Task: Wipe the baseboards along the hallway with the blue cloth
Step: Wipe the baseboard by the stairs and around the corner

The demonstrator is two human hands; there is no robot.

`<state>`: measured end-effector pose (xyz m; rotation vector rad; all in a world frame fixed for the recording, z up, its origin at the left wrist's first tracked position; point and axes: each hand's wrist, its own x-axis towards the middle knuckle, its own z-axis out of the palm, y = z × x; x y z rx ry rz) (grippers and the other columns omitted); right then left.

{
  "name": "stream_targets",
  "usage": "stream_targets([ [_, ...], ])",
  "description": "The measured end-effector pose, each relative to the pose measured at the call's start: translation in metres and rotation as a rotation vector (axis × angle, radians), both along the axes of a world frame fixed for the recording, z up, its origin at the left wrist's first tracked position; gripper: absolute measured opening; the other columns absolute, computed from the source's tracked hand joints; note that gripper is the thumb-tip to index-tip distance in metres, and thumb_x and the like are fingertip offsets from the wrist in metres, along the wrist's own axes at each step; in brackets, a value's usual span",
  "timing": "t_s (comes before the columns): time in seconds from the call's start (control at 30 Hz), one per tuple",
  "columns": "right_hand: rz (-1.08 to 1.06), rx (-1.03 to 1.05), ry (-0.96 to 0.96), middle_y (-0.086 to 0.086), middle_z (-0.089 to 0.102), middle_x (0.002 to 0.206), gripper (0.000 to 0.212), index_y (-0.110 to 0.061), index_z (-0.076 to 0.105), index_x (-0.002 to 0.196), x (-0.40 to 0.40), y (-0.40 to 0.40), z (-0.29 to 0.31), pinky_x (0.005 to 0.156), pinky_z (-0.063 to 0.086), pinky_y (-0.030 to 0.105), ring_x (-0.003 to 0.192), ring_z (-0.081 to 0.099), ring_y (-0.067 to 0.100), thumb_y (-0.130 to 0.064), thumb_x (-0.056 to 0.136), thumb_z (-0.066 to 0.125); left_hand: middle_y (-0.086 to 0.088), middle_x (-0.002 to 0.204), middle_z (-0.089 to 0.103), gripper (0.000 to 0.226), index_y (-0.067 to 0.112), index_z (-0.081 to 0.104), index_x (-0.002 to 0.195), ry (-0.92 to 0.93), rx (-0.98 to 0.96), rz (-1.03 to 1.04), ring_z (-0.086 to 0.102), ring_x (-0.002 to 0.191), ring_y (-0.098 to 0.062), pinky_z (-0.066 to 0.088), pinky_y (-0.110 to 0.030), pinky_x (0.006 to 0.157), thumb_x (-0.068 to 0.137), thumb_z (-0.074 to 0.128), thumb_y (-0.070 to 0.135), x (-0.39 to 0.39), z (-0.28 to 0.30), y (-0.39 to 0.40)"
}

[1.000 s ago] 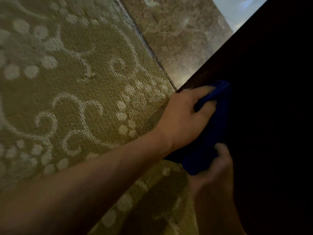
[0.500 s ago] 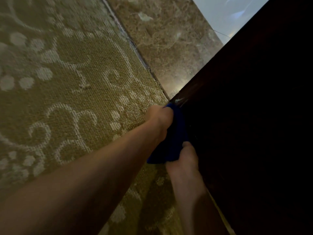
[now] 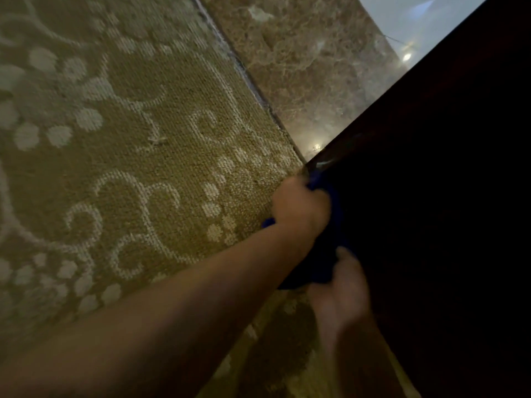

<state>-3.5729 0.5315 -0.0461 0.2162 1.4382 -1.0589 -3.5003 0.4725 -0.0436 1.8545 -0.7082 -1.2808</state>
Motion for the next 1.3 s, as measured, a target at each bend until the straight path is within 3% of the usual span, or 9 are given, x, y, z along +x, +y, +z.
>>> stream_targets([
  [0.27,-0.114,0.005,-0.088,0.009,0.067,0.105,0.027,-0.011,0.058,0.121,0.014,-0.012,0.023,0.076,0.051,0.033,0.093,0.064,0.024,-0.010,0.096,0.049,-0.013,0.066,0.062,0.021,0.005,0.062,0.069,0.075,0.029,0.036,0.058,0.061,-0.028,0.046,-0.036,0.055,0.086,0.053,0.012,0.019,0.005,-0.010],
  [0.37,-0.018,0.026,-0.051,0.012,0.062,0.106,0.031,-0.010,0.050,0.126,0.022,-0.015,0.023,0.075,0.047,0.033,0.090,0.060,0.025,-0.007,0.095,0.049,-0.016,0.081,0.068,0.015,0.001,0.066,0.080,0.136,0.146,0.237,0.066,0.077,-0.030,0.055,-0.036,0.069,0.077,0.058,0.013,0.027,-0.005,-0.037],
  [0.53,-0.057,0.073,-0.026,0.013,0.060,0.119,0.035,-0.011,0.051,0.133,0.038,-0.032,0.029,0.102,0.042,0.041,0.102,0.056,0.028,-0.023,0.101,0.042,-0.012,0.061,0.056,0.016,0.007,0.053,0.056,0.213,0.151,0.161,0.060,0.064,-0.029,0.049,-0.040,0.061,0.070,0.060,0.012,0.020,-0.002,-0.051],
  [0.63,-0.074,-0.010,-0.025,0.012,0.065,0.118,0.034,-0.013,0.056,0.130,0.034,-0.024,0.057,0.097,0.046,0.041,0.105,0.061,0.026,-0.023,0.102,0.040,-0.016,0.062,0.062,0.014,0.006,0.061,0.064,0.178,-0.027,0.111,0.066,0.070,-0.036,0.053,-0.041,0.064,0.070,0.057,0.018,0.019,0.035,-0.040],
  [0.73,-0.093,-0.177,-0.005,0.009,0.066,0.120,0.032,-0.008,0.056,0.129,0.025,-0.015,0.084,0.074,0.055,0.019,0.086,0.070,0.005,-0.012,0.102,0.040,-0.002,0.051,0.057,0.016,0.012,0.057,0.056,0.145,-0.295,0.050,0.060,0.058,-0.030,0.047,-0.037,0.056,0.069,0.055,0.020,0.025,0.072,-0.035],
  [0.87,-0.013,-0.253,-0.019,0.001,0.072,0.109,0.027,-0.023,0.062,0.119,0.025,-0.017,0.082,0.080,0.055,0.031,0.100,0.068,0.017,-0.021,0.095,0.050,0.005,0.046,0.046,0.027,0.013,0.049,0.055,0.032,-0.355,0.022,0.047,0.051,-0.019,0.035,-0.027,0.050,0.082,0.055,0.015,0.029,0.059,-0.038],
  [1.1,0.071,0.046,0.080,0.007,0.062,0.114,0.038,-0.013,0.048,0.136,0.044,-0.023,0.014,0.087,0.051,0.043,0.094,0.062,0.027,-0.024,0.100,0.043,-0.017,0.092,0.070,0.025,0.005,0.066,0.091,-0.071,-0.040,-0.210,0.065,0.091,-0.034,0.041,-0.030,0.066,0.089,0.049,0.023,0.029,-0.024,-0.028],
  [1.17,0.030,0.001,0.069,0.007,0.064,0.106,0.036,-0.015,0.050,0.134,0.042,-0.025,0.023,0.074,0.051,0.036,0.088,0.062,0.024,-0.020,0.098,0.046,-0.017,0.082,0.070,0.027,0.006,0.068,0.086,-0.046,-0.091,-0.175,0.066,0.083,-0.036,0.051,-0.039,0.067,0.077,0.049,0.024,0.029,-0.008,-0.028],
  [1.3,0.019,-0.240,0.052,0.004,0.072,0.112,0.030,-0.019,0.062,0.122,0.029,-0.014,0.066,0.091,0.052,0.039,0.103,0.068,0.023,-0.017,0.095,0.048,-0.011,0.063,0.063,0.023,0.006,0.064,0.074,-0.135,-0.443,-0.118,0.061,0.065,-0.032,0.045,-0.039,0.056,0.082,0.052,0.023,0.033,0.042,-0.024],
])
